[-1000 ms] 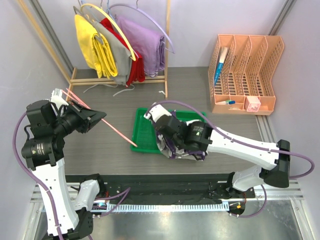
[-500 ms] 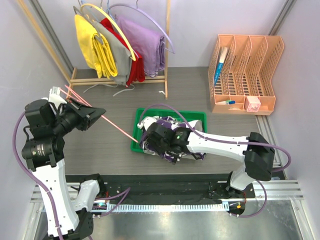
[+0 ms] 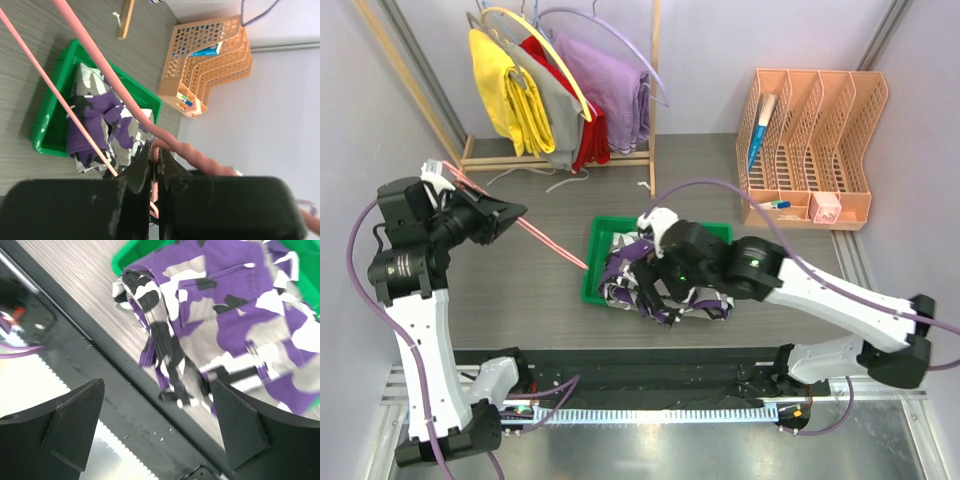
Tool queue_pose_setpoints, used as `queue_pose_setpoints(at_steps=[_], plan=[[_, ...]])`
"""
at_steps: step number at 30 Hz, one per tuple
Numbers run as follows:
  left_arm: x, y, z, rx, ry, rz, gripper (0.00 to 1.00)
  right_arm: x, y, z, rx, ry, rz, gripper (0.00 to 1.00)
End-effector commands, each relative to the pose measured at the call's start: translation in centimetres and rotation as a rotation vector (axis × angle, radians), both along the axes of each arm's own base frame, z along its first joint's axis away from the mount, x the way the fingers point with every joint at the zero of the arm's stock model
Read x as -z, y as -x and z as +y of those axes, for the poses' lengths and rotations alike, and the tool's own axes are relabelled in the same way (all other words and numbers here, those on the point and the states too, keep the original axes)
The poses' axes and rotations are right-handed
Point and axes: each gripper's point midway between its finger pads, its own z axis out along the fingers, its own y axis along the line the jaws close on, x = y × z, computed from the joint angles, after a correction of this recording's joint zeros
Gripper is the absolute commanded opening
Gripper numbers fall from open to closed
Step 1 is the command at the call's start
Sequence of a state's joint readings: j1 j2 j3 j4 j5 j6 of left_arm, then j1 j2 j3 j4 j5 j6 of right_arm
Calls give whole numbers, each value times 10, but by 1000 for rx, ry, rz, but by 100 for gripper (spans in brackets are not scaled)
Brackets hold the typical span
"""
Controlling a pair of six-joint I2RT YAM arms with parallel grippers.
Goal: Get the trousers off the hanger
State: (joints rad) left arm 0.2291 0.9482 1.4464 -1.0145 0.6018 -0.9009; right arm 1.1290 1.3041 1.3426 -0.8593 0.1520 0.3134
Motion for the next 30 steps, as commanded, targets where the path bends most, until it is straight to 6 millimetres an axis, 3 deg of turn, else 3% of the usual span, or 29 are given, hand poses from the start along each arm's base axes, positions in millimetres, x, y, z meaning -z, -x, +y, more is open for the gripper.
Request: queue_pose_setpoints(at_steps=[1, 6, 10, 12, 13, 14, 16, 18, 19, 20, 22, 26, 30], plan=[[-6, -19, 0, 58, -57, -38, 0, -32, 9, -40, 94, -22, 14, 95], [-12, -38, -33, 242, -64, -55, 0, -46, 13, -53, 68, -84, 44, 96], [-21, -46, -43, 299, -38, -101, 0, -69, 9, -40, -26, -172, 21, 98], [-24, -45, -47, 343, -28, -92, 0, -88, -1, -28, -35, -217, 15, 98], [-18, -48, -48, 372, -27, -68, 0, -111, -4, -20, -47, -279, 8, 98], [-18, -47, -49, 381, -26, -57, 0, -116, -5, -6, -84, -316, 53, 98], [-22, -44, -49, 387, -38, -67, 0, -154, -9, 13, -131, -433, 37, 98], [-27, -37, -50, 391, -45, -89, 0, -160, -15, 39, -179, -477, 91, 97], [-29, -31, -53, 412, -27, -93, 0, -178, -19, 47, -187, -516, 85, 94], [-32, -26, -55, 419, -22, -112, 0, -171, -25, 62, -199, -506, 122, 93], [-28, -20, -56, 417, -1, -104, 0, -182, -27, 74, -221, -540, 139, 89], [-29, -3, -65, 448, 58, -133, 0, -180, -27, 102, -265, -588, 244, 82], [-27, 10, -69, 456, 62, -140, 0, -176, -27, 130, -315, -639, 340, 68]])
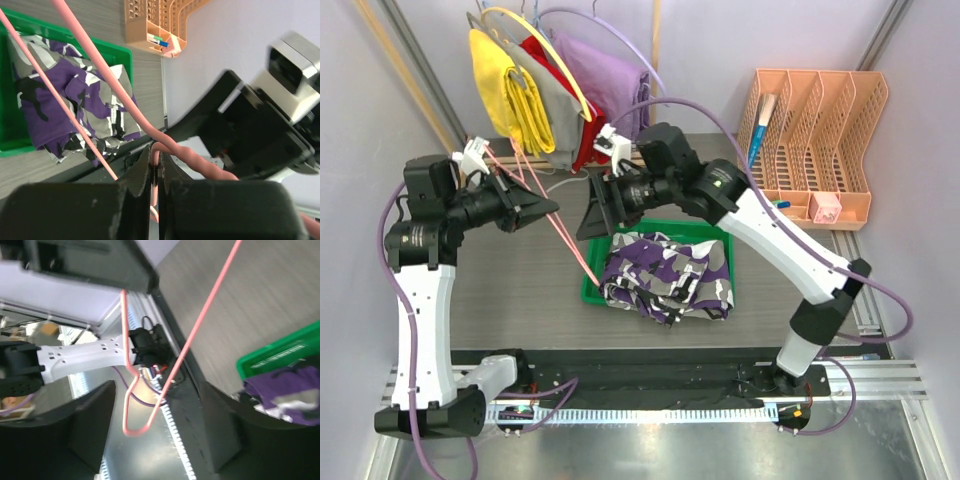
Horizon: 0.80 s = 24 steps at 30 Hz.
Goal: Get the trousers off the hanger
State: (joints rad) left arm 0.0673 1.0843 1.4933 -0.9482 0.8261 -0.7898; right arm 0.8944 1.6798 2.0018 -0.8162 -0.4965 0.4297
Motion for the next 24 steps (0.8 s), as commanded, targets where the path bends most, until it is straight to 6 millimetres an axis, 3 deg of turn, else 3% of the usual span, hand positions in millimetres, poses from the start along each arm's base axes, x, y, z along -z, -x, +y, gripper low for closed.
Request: queue_pose_setpoints(at_steps=[1, 6, 12, 20, 24], plan=[[-16, 14, -12, 65, 46, -76, 0, -35, 17, 27, -112, -152, 73, 66], [-18, 16, -15, 82, 50, -83, 0, -33, 21, 43, -142, -176, 107, 56], [-16, 16, -16, 84, 46, -83, 0, -30, 28, 50, -159, -179, 134, 54], [-18, 17, -16, 96, 36, -96, 0, -37, 4, 18, -15, -174, 51, 59], [-18, 16, -17, 105, 42, -91, 0, -46, 6, 9, -13, -189, 31, 60]])
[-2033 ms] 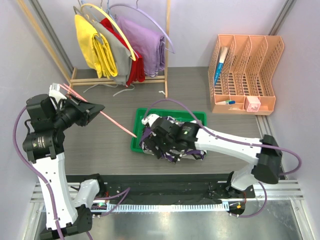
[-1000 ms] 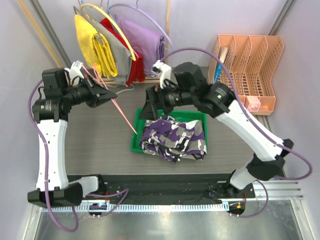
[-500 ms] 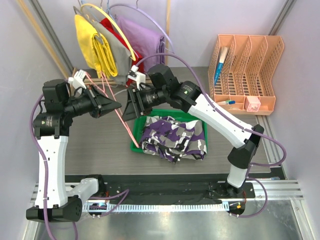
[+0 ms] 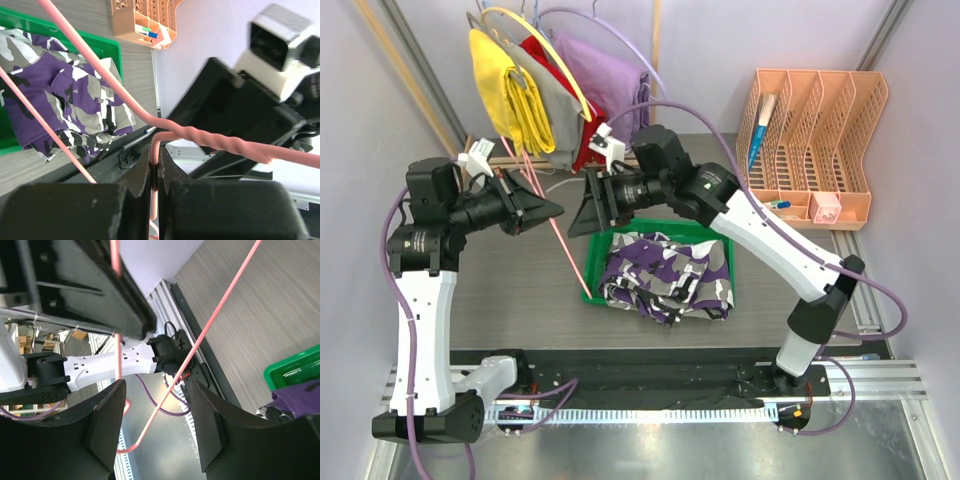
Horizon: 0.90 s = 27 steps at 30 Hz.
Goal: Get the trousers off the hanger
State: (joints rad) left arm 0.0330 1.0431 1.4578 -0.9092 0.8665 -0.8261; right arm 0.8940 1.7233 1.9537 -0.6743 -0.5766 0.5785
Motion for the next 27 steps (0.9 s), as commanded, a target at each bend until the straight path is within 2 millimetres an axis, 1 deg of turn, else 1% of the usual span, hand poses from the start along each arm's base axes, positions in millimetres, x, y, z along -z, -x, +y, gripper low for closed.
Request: queue_pose_setpoints(at_steps=[1, 3, 4, 6, 8, 11, 13, 17, 18, 21, 22, 24, 25, 27], plan=[[-12, 1, -4, 46, 4, -71, 0, -53, 9, -16, -1, -124, -94, 60], [-11, 0, -4, 47, 5, -69, 0, -60, 16, -13, -39, -158, -89, 60], [-12, 0, -4, 45, 5, -71, 0, -62, 22, -10, -71, -170, -81, 60], [-13, 0, -4, 48, 7, -74, 0, -64, 27, -5, -94, -184, -77, 60], [-16, 1, -5, 50, 11, -80, 0, -56, 29, 4, -112, -177, -58, 60], [-19, 1, -5, 49, 17, -87, 0, -53, 28, 12, -119, -176, -49, 59], [-21, 1, -6, 52, 22, -89, 0, -54, 28, 15, -120, -181, -47, 59], [-22, 1, -6, 49, 28, -91, 0, -45, 28, 27, -137, -174, -23, 56], [-24, 1, -6, 49, 30, -100, 0, -43, 32, 30, -146, -172, -21, 55], [-25, -1, -6, 44, 34, -102, 0, -40, 31, 33, -137, -165, -19, 49], [-25, -2, -6, 41, 37, -99, 0, -40, 31, 33, -133, -166, -22, 42], [-25, -2, -6, 42, 38, -101, 0, -39, 28, 33, -118, -162, -20, 36], [-25, -2, -6, 44, 38, -102, 0, -39, 28, 34, -115, -163, -17, 25], [-24, -2, -6, 44, 39, -101, 0, -39, 25, 35, -102, -163, -5, 9]])
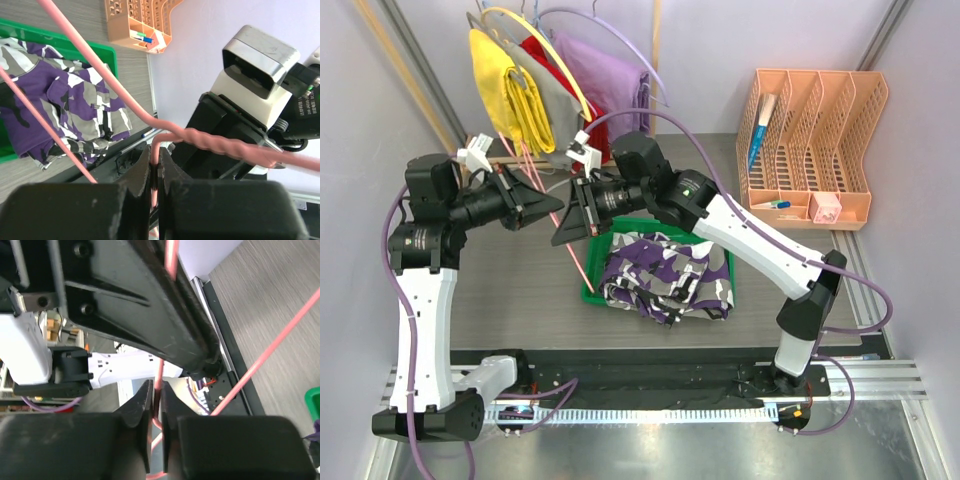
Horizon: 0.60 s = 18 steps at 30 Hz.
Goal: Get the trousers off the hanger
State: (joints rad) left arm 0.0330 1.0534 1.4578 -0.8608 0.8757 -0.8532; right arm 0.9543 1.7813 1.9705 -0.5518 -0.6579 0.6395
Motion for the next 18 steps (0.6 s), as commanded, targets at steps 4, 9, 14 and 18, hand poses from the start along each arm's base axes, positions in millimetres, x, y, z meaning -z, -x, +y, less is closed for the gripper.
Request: queue_pose_setpoints(at_steps=[4, 9, 14, 18], plan=[[-16, 3, -3, 16, 13, -82, 16, -29, -12, -5, 63, -71, 4, 1], [-17, 11, 4, -63, -4, -133, 53, -20, -27, -17, 117, -62, 55, 1], [-15, 22, 8, -105, -15, -173, 57, -19, -37, -24, 145, -64, 70, 1], [-7, 36, 5, -92, 8, -184, 53, -29, -49, -29, 178, -91, 103, 1]])
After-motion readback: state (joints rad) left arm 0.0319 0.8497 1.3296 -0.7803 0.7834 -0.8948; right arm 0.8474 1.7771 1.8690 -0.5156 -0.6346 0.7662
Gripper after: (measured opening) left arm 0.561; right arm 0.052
